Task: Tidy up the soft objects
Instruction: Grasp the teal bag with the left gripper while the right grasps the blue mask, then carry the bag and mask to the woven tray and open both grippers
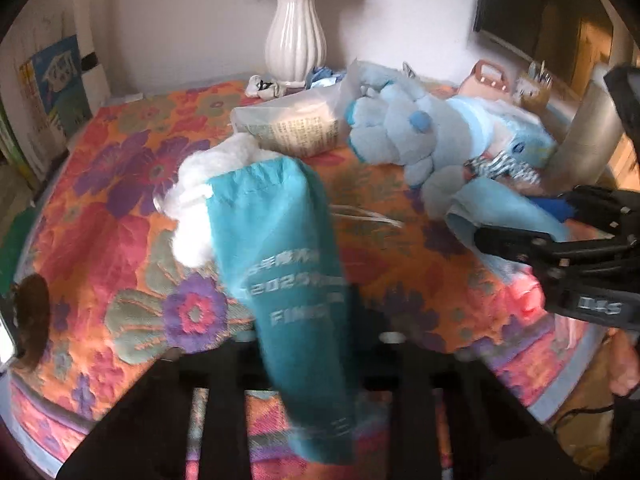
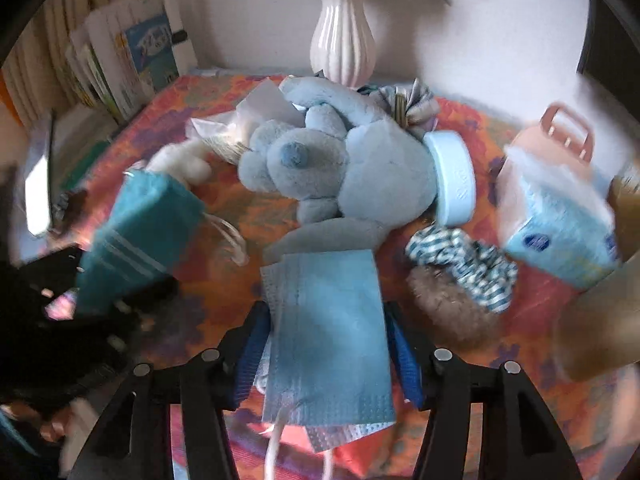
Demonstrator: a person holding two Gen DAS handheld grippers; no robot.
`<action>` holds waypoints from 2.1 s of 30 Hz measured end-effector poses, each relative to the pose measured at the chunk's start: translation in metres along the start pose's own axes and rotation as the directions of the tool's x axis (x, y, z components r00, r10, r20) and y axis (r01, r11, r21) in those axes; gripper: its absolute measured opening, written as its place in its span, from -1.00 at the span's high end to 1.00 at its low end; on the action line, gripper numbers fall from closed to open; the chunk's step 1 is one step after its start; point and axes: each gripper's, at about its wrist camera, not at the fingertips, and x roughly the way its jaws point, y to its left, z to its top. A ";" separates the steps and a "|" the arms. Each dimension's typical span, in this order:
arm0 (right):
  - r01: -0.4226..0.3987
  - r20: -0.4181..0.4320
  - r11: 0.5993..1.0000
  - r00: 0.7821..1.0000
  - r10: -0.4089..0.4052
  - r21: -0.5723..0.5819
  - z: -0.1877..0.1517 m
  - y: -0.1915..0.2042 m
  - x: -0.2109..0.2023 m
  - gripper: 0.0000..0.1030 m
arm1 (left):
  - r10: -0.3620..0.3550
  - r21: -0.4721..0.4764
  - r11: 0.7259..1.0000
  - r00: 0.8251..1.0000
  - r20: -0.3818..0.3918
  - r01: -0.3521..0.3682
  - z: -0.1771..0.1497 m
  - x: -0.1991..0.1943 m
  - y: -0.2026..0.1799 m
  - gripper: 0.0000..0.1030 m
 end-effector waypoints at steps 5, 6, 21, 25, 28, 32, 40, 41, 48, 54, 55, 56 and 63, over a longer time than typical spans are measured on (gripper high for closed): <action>0.027 0.078 0.999 0.997 -0.025 -0.025 0.004 0.011 -0.017 0.71 | -0.026 -0.018 0.999 0.997 0.072 0.027 0.002 -0.020 0.001 0.82; 0.024 0.091 1.000 0.996 -0.022 -0.017 0.004 0.012 -0.021 0.71 | -0.032 -0.018 0.999 0.996 0.087 0.034 0.003 -0.026 0.000 0.82; -0.004 0.210 0.982 0.977 -0.037 0.188 -0.041 -0.050 -0.133 0.71 | -0.222 0.154 0.968 0.961 0.167 0.197 0.027 -0.077 -0.090 0.82; 0.029 0.179 0.963 0.981 -0.080 0.269 -0.075 -0.084 -0.147 0.71 | -0.324 0.238 0.925 0.941 0.094 0.295 0.024 -0.069 -0.147 0.82; 0.066 0.163 0.939 0.978 -0.127 0.338 -0.100 -0.116 -0.159 0.71 | -0.375 0.314 0.886 0.926 0.047 0.343 0.021 -0.066 -0.190 0.82; 0.107 0.158 0.896 0.969 -0.192 0.431 -0.125 -0.161 -0.179 0.71 | -0.444 0.399 0.821 0.896 -0.002 0.408 0.023 -0.066 -0.244 0.82; 0.169 0.180 0.813 0.931 -0.317 0.558 -0.158 -0.242 -0.225 0.71 | -0.550 0.466 0.712 0.830 -0.094 0.525 0.045 -0.062 -0.336 0.82; 0.168 0.185 0.806 0.928 -0.324 0.567 -0.159 -0.251 -0.230 0.71 | -0.555 0.464 0.711 0.827 -0.092 0.528 0.052 -0.059 -0.346 0.82; 0.118 0.275 0.809 0.904 -0.328 0.575 -0.134 -0.317 -0.246 0.71 | -0.460 0.447 0.794 0.888 -0.004 0.413 0.097 -0.044 -0.399 0.82; 0.062 0.310 0.806 0.904 -0.296 0.589 -0.105 -0.367 -0.212 0.71 | -0.292 0.435 0.874 0.949 0.117 0.215 0.134 -0.023 -0.441 0.82; 0.048 0.311 0.805 0.908 -0.282 0.592 -0.102 -0.376 -0.206 0.71 | -0.275 0.430 0.881 0.953 0.128 0.197 0.138 -0.018 -0.444 0.82; 0.039 0.306 0.802 0.912 -0.272 0.596 -0.099 -0.383 -0.199 0.71 | -0.255 0.423 0.889 0.956 0.141 0.175 0.143 -0.013 -0.447 0.82; 0.050 0.255 0.800 0.934 -0.249 0.598 -0.078 -0.408 -0.168 0.71 | -0.207 0.356 0.922 0.972 0.113 0.155 0.168 0.027 -0.441 0.82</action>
